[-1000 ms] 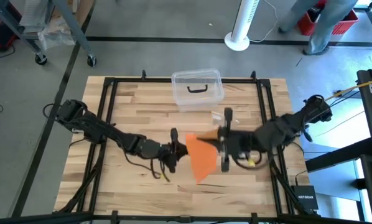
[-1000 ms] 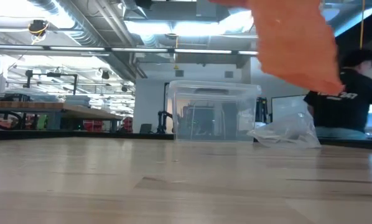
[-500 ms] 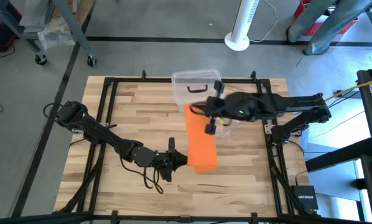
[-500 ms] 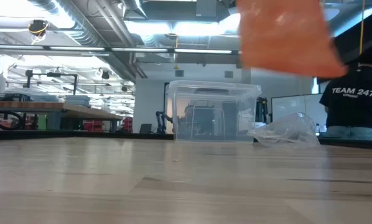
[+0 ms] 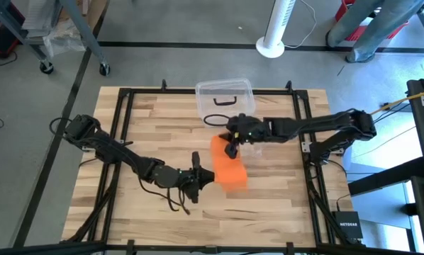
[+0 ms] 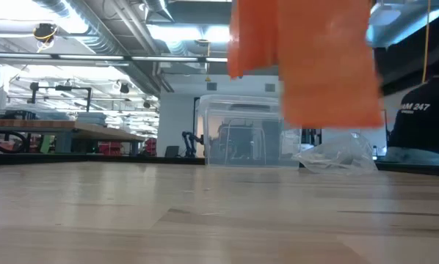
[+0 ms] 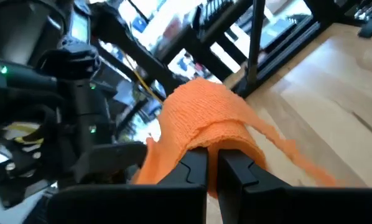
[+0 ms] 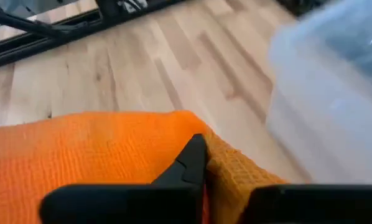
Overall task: Roll bandage
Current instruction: Roll the orange bandage
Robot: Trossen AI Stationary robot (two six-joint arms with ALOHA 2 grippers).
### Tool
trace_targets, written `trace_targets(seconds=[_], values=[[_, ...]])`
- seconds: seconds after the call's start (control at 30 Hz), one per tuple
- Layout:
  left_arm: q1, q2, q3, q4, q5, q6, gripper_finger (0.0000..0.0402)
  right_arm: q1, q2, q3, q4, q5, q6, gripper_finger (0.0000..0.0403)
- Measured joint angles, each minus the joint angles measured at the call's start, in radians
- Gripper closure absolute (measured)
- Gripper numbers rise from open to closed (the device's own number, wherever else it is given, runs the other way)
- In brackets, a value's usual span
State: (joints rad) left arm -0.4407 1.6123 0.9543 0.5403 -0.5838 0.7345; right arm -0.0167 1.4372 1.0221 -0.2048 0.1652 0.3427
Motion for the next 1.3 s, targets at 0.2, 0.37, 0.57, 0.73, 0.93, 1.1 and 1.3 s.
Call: trace_targets(seconds=[0.2, 0.37, 0.57, 0.73, 0.93, 1.1, 1.3], values=[[0.044, 0.038, 0.000, -0.023, 0.010, -0.128, 0.0401, -0.005, 0.005, -0.117, 0.078, -0.077, 0.042, 0.0273], [0.076, 0.101, 0.000, -0.028, 0.083, -0.252, 0.0401, -0.012, -0.006, -0.118, 0.075, -0.053, 0.005, 0.0190], [0.104, 0.171, 0.000, -0.054, 0.103, -0.315, 0.0401, -0.010, -0.010, -0.075, -0.027, -0.079, -0.033, 0.0135], [0.127, 0.179, -0.001, -0.110, 0.103, -0.387, 0.0394, -0.010, -0.010, -0.050, -0.133, -0.130, -0.033, 0.0121], [0.138, 0.185, -0.001, -0.120, 0.110, -0.415, 0.0399, -0.010, -0.010, 0.000, -0.205, -0.149, -0.010, 0.0122], [0.138, 0.185, -0.001, -0.123, 0.111, -0.423, 0.0396, -0.010, -0.010, 0.106, -0.484, -0.262, -0.051, 0.0123], [0.141, 0.177, -0.001, -0.111, 0.096, -0.418, 0.0399, 0.063, -0.032, 0.121, -0.672, -0.232, -0.077, 0.0123]])
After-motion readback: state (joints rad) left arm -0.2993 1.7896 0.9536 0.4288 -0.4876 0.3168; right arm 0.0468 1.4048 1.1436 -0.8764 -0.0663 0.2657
